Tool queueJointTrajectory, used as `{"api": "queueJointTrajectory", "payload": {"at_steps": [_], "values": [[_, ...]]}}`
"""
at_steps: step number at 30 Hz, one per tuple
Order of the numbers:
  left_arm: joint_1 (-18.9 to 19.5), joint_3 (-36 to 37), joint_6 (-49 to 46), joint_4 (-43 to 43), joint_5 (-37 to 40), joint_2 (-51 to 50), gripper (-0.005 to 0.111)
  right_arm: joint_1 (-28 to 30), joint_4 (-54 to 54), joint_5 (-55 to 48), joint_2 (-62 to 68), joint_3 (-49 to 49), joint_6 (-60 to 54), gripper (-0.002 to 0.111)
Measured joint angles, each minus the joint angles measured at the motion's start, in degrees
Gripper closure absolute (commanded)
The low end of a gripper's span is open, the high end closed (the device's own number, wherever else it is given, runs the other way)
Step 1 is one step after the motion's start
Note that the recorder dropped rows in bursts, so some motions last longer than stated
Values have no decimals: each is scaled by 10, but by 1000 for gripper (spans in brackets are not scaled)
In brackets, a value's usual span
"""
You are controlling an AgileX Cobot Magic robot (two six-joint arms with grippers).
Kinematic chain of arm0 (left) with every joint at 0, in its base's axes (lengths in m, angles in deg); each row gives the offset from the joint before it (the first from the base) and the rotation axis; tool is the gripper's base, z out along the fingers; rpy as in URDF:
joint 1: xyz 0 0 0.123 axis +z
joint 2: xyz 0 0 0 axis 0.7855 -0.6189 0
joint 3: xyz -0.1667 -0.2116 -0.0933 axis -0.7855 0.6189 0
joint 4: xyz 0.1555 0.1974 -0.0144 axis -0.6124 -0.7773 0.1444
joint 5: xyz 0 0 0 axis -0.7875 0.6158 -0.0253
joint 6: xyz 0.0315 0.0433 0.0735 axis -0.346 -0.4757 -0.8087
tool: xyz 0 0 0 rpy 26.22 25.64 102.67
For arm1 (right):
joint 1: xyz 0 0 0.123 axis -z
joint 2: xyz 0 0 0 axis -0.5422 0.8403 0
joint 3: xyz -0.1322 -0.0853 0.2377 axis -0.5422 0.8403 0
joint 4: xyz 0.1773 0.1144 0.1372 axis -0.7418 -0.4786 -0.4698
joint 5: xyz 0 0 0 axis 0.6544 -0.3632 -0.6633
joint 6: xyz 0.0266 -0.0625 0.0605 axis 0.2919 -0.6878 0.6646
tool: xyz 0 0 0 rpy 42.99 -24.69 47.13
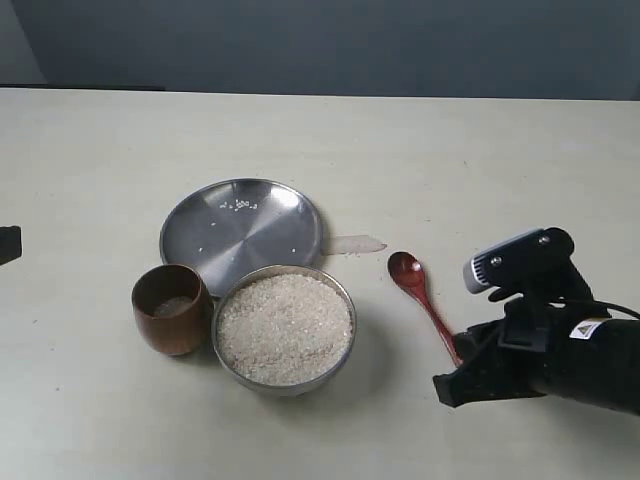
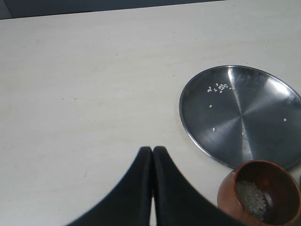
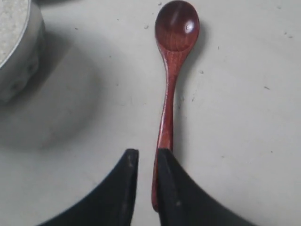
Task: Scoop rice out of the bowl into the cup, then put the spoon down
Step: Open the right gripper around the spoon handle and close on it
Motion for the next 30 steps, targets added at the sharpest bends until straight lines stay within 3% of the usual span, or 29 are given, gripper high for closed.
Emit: {"api": "queueJointTrajectory", "payload": {"at_steps": [4,16,30], "values": [[0,0,0,0,0,0,106,0,-1,-6,-1,0,-1,76],[0,0,0,0,0,0,106,0,14,45,90,0,-4,76],[0,0,0,0,0,0,106,0,14,50,97,0,-4,76]]}}
